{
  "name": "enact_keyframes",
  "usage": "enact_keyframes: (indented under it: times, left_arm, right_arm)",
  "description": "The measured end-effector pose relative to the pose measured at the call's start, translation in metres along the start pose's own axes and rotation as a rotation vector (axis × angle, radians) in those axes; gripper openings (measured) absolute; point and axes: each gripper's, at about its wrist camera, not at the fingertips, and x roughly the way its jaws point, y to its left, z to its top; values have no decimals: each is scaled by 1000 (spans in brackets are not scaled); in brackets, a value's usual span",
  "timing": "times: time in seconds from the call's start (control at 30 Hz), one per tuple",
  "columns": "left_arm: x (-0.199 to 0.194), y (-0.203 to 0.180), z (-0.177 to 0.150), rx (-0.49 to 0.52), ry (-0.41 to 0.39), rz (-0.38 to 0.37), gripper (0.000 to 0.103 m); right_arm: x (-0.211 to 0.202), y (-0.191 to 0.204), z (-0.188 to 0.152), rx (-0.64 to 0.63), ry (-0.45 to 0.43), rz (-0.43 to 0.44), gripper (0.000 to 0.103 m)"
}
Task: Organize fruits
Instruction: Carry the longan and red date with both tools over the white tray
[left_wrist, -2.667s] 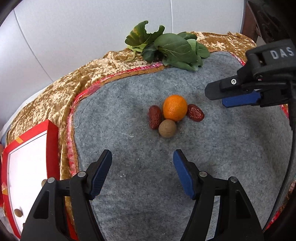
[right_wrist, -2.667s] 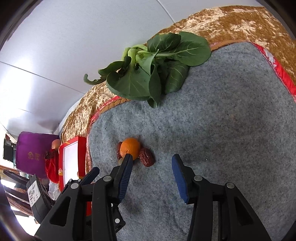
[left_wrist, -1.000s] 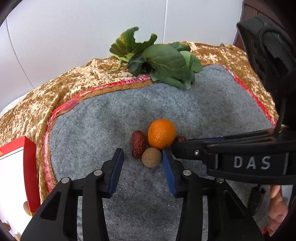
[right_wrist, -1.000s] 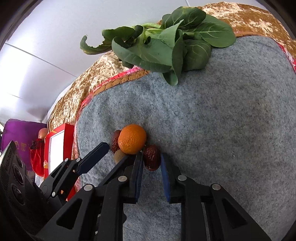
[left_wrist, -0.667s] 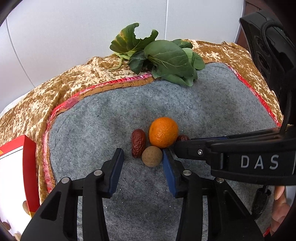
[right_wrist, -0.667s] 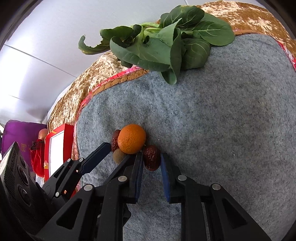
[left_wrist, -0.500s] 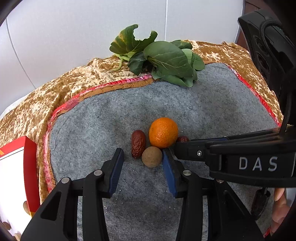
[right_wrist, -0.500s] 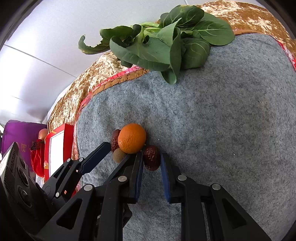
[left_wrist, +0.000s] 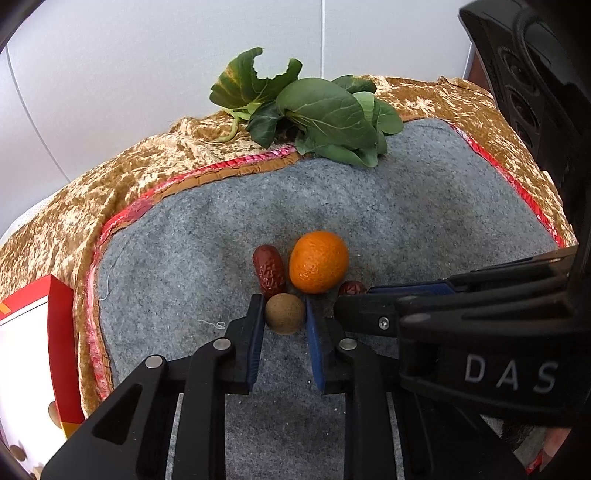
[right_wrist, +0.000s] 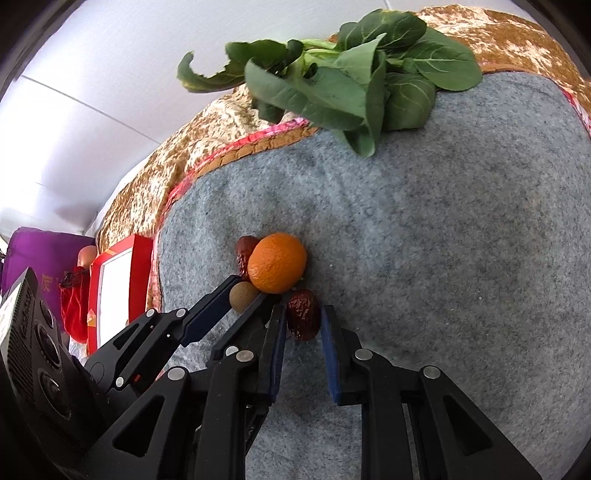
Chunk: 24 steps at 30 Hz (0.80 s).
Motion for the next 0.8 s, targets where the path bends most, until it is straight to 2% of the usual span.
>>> enact_keyframes:
  times: [0.37, 0.8]
  left_arm:
    - [-11, 16, -11, -66, 25, 2, 19]
    - [-43, 63, -30, -141, 25, 42, 19]
  right_arm:
    - [4, 26, -7, -44, 16, 16, 19]
    - [6, 70, -18, -127, -8, 72, 19]
